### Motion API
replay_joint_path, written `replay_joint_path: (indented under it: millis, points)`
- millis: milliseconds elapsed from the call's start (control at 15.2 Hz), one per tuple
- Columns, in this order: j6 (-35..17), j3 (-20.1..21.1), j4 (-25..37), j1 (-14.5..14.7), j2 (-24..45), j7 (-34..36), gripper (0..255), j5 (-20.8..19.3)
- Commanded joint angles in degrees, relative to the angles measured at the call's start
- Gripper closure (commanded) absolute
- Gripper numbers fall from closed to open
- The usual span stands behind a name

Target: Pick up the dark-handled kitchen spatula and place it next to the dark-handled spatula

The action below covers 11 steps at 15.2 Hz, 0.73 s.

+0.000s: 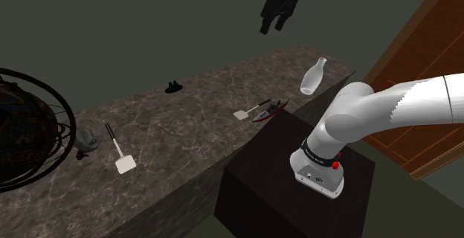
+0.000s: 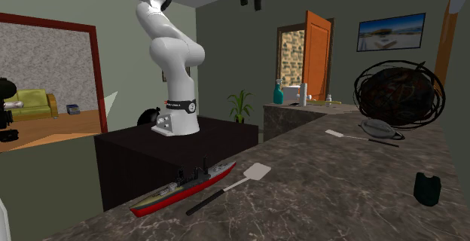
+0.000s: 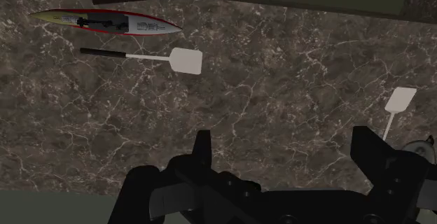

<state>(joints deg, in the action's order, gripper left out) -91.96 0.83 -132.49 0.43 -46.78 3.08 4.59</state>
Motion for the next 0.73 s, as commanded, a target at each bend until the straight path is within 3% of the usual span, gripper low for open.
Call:
replay_joint_path:
  millis: [0, 660]
  points:
    - [0.0, 0.0, 0.0, 0.0, 0.0, 0.0, 0, 0.0]
    - [-12.8, -9.0, -18.3, 3.2, -2.9, -22.7, 0, -7.6]
